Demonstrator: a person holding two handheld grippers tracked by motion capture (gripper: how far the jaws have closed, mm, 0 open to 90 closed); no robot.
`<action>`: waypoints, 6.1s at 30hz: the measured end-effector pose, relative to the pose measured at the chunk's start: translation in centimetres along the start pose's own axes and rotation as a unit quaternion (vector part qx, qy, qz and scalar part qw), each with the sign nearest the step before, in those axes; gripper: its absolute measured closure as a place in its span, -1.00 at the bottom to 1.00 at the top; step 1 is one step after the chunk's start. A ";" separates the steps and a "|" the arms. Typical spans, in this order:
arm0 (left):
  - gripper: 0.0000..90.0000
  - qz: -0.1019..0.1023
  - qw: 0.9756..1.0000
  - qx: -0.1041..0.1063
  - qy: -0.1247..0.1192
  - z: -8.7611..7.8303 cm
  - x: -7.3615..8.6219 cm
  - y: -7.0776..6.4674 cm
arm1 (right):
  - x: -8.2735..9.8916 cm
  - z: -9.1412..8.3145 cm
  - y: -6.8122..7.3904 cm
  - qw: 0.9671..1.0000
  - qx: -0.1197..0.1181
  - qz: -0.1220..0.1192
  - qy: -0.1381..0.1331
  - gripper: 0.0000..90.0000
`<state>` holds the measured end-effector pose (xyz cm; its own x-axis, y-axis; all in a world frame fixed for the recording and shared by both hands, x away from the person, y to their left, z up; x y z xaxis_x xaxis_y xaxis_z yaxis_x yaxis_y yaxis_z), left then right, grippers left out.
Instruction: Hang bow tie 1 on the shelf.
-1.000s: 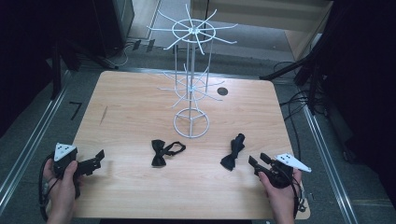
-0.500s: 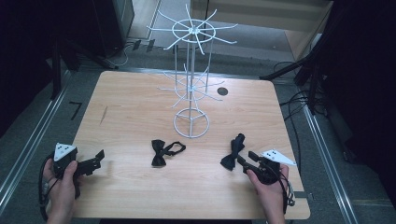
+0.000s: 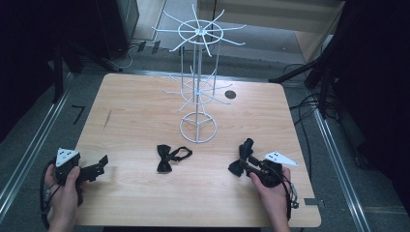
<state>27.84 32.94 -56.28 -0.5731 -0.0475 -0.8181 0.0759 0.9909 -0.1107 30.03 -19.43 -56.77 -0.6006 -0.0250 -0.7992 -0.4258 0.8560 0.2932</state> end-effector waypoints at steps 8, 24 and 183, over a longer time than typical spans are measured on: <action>-1.00 -0.001 1.000 -0.001 -0.002 0.0 0.0 0.1 | 0.2 1.2 0.0 1.000 0.005 0.000 0.018 0.47; -1.00 -0.003 1.000 -0.001 -0.002 0.0 0.0 0.1 | -0.3 1.0 0.3 1.000 0.016 -0.021 0.007 0.99; -1.00 -0.008 1.000 0.000 -0.001 0.0 0.0 0.3 | -16.9 0.7 9.8 0.984 -0.021 -0.141 -0.111 0.99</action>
<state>27.88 33.23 -56.28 -0.5733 -0.0636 -0.8169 0.0665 0.9901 -0.1238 36.54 -10.25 -40.76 -0.2934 -0.1401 -0.9457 -0.5849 0.8087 0.0616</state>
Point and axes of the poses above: each handheld gripper's, and its own axes: z roughly forward along the jaws, x roughly out of its underside, y roughly to its left, the point moved 7 cm from there along z, roughly forward along the jaws
